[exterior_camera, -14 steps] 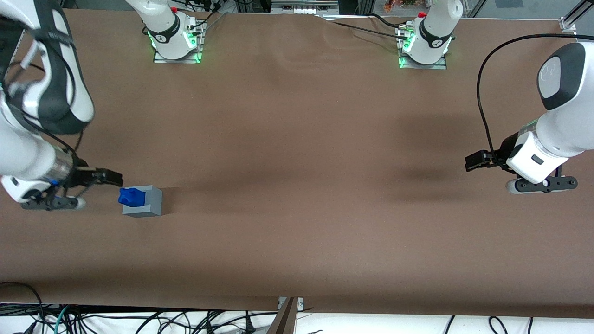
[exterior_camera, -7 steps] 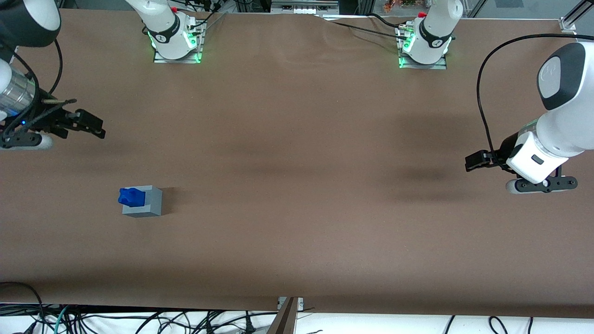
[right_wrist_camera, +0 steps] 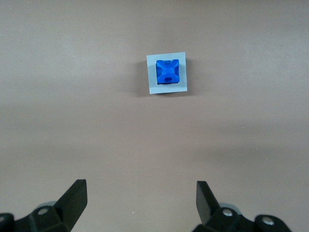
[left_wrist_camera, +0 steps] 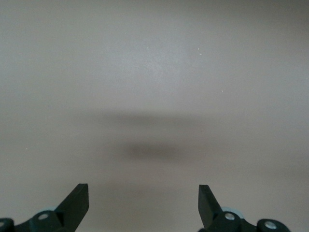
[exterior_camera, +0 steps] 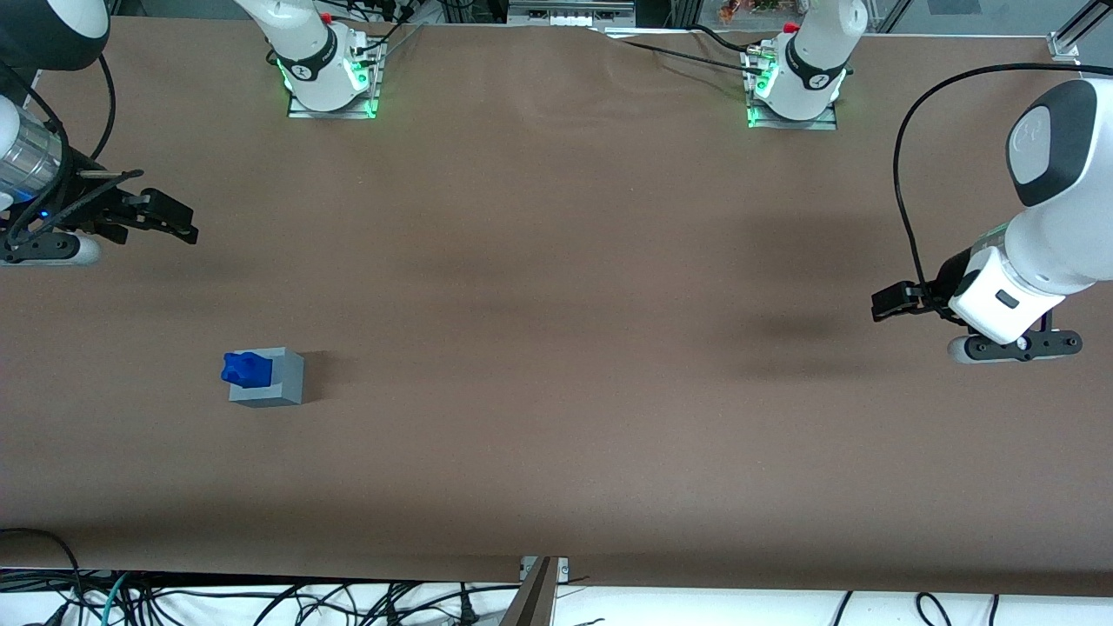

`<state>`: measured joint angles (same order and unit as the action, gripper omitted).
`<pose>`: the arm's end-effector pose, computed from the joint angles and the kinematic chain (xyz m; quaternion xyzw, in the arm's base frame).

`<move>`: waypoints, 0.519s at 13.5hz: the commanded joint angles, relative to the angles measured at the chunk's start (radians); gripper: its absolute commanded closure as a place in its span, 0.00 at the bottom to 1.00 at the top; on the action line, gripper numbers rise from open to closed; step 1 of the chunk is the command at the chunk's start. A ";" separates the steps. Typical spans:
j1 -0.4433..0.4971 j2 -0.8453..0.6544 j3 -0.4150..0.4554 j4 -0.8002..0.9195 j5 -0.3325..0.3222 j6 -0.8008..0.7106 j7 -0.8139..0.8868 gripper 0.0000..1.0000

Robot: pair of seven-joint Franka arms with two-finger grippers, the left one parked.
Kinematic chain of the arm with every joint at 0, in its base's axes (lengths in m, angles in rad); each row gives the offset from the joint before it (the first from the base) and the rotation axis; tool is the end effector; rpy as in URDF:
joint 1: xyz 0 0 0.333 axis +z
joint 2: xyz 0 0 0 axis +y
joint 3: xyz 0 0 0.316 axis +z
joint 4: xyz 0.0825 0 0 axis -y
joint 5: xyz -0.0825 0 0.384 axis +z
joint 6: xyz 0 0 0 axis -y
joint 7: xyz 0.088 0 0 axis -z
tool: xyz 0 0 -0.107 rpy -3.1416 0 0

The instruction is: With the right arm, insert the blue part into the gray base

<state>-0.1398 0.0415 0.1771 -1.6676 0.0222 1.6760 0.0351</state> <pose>0.5711 0.0217 0.5646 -0.9998 0.0003 0.0167 0.0141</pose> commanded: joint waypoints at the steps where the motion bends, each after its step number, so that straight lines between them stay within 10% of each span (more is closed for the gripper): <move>1: -0.004 -0.008 0.007 0.016 0.018 -0.030 0.000 0.00; 7: -0.003 -0.011 0.008 0.025 0.015 -0.032 -0.020 0.01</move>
<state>-0.1397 0.0403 0.1816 -1.6592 0.0233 1.6674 0.0309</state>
